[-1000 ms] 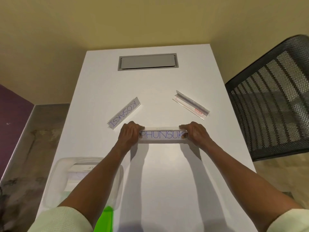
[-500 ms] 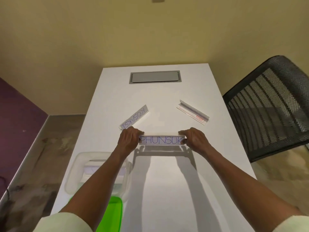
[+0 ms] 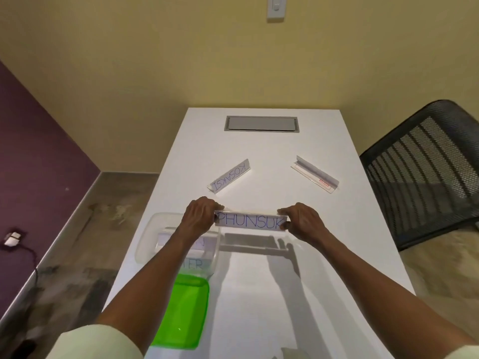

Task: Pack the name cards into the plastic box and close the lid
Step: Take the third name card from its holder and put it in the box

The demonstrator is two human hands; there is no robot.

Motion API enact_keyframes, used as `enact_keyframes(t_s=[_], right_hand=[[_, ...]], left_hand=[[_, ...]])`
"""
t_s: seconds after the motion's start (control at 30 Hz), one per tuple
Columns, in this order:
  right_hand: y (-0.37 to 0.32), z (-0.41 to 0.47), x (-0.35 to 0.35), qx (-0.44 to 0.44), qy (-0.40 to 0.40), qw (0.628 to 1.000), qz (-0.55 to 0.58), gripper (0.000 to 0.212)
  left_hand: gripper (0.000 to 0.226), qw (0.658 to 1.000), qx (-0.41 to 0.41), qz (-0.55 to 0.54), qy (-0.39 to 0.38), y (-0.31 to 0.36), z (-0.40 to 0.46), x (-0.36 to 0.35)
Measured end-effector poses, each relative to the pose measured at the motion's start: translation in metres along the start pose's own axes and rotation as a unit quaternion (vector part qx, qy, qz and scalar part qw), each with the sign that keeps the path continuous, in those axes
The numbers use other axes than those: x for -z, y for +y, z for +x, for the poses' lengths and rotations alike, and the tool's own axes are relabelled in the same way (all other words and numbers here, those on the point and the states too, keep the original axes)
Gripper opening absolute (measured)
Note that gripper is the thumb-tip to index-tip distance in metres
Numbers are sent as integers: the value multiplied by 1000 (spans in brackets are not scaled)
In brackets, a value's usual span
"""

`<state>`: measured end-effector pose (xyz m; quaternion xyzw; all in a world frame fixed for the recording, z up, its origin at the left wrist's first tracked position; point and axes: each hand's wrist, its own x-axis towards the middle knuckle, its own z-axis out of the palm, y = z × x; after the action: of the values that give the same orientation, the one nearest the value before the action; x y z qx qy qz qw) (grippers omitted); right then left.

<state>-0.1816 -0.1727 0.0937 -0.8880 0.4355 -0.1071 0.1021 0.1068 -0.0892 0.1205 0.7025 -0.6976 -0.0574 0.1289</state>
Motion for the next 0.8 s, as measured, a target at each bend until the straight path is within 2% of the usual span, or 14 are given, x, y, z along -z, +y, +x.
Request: enact_keyframes(t_s=[0.43, 0.8], right_hand=[[-83, 0, -15, -14, -65, 998, 21, 44], [-136, 1, -24, -1, -69, 997, 31, 43]], left_hand=[[36, 995, 91, -10, -41, -60, -64, 32], [34, 990, 120, -31, -71, -103, -90, 53]])
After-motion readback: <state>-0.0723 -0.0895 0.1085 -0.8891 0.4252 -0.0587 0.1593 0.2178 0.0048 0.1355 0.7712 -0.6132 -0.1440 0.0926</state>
